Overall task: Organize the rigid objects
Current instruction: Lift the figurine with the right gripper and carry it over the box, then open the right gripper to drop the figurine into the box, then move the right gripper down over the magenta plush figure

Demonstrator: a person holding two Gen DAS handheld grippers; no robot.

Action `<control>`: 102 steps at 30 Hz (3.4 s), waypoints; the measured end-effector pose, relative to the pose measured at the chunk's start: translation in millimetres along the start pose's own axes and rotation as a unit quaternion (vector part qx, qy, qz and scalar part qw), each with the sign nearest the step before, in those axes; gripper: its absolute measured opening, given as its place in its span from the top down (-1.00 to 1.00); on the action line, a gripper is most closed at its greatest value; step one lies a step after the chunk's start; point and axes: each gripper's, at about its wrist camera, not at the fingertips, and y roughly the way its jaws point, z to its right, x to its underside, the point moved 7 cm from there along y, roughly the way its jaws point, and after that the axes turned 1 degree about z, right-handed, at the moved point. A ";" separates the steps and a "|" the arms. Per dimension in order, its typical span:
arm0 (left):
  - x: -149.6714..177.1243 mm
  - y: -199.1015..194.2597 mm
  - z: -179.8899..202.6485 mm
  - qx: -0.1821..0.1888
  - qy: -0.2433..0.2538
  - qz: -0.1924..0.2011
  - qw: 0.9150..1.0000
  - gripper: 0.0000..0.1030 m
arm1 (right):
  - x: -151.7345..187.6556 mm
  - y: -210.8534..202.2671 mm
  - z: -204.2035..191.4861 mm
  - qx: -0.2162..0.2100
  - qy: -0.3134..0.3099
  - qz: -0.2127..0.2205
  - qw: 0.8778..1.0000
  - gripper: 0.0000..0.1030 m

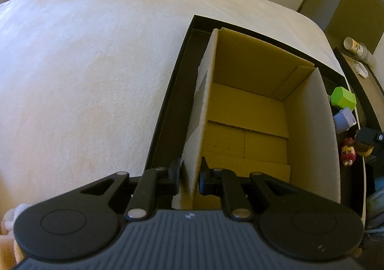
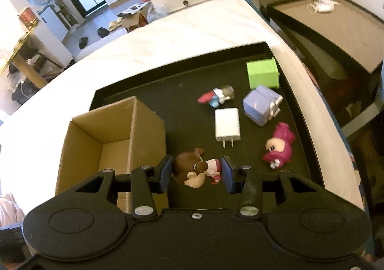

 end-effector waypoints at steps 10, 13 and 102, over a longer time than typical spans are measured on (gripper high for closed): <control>-3.1 -0.2 5.0 -0.029 0.015 0.004 0.999 0.76 | -10.5 -6.9 -34.5 -0.018 -0.039 0.027 0.999 0.17; -3.6 -0.9 7.7 -0.040 0.022 0.009 0.999 0.76 | -11.8 -8.7 -47.2 -0.028 -0.054 0.034 0.998 0.17; -1.5 -4.5 7.0 -0.070 0.021 0.027 0.997 0.75 | -4.7 -18.9 -40.6 -0.046 -0.124 0.018 0.991 -0.31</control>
